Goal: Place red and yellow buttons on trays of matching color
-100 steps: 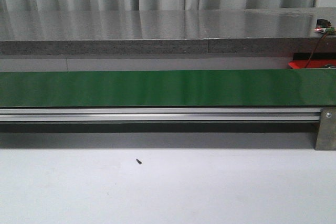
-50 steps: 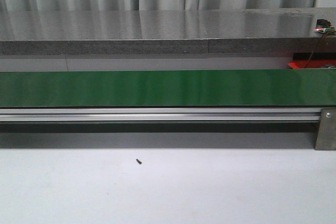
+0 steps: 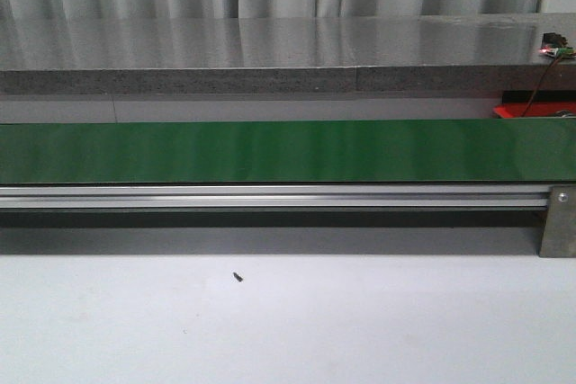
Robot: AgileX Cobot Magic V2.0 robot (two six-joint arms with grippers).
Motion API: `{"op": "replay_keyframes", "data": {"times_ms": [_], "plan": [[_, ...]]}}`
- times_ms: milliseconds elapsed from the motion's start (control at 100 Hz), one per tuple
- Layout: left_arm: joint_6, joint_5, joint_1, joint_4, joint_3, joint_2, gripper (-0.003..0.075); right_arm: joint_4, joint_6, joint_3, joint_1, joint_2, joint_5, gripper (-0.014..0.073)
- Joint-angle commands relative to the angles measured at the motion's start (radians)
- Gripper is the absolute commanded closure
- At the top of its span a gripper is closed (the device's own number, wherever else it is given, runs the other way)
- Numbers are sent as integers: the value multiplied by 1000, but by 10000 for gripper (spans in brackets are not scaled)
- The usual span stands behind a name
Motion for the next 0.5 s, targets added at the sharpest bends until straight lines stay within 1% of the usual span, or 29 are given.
{"op": "replay_keyframes", "data": {"times_ms": [0, 120, 270, 490], "plan": [[-13, -51, -9, -12, -26, 3, 740, -73, 83, 22, -7, -82, -102, 660], [-13, -51, -9, -12, -26, 3, 740, -144, 96, 102, -9, -170, -147, 660], [-13, -51, -9, -12, -26, 3, 740, -144, 95, 212, -9, -283, -195, 660], [-13, -51, -9, -12, -26, 3, 740, -144, 95, 317, -9, -431, -195, 660]]}}
